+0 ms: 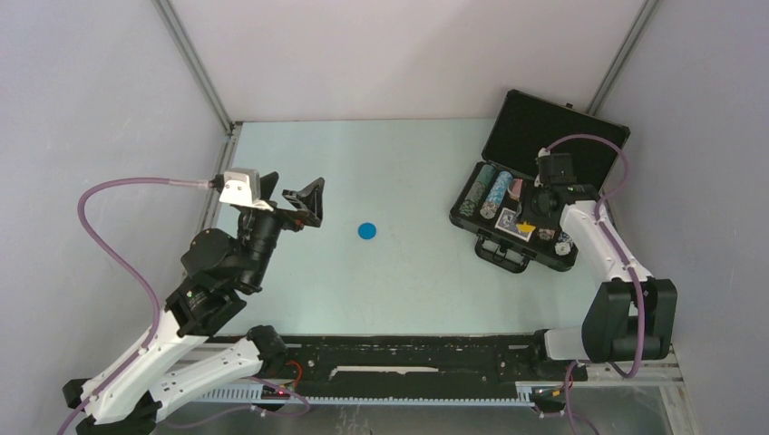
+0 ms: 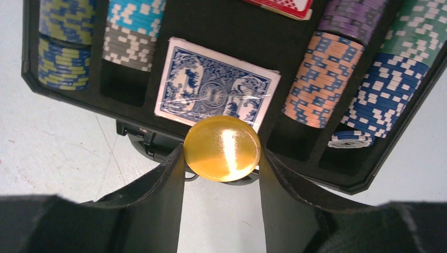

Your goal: Pack up texas hold em set

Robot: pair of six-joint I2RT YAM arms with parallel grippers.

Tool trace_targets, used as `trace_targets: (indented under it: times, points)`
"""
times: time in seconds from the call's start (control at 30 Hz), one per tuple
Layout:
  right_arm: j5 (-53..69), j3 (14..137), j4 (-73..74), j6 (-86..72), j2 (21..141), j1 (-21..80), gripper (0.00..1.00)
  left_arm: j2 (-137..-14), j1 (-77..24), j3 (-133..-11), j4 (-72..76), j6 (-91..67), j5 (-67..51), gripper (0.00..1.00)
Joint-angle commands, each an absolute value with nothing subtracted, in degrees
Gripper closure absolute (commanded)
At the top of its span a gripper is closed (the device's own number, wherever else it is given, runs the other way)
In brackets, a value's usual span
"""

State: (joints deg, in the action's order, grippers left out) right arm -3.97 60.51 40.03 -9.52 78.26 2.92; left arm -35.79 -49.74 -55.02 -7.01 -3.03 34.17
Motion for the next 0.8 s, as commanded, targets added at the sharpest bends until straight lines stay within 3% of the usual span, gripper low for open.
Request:
trace_targets:
  times: [0.0, 0.77]
  points:
    - [-3.3, 60.8, 37.8, -12.5, 78.8, 0.9, 0.53, -35.7, -49.3, -54.4, -6.4, -3.3, 34.0, 0.02]
    - [-9.2, 60.0, 32.2, -14.0, 87.3, 0.8, 0.46, -35.8, -49.3, -54.5, -6.3, -3.3, 33.9, 0.01]
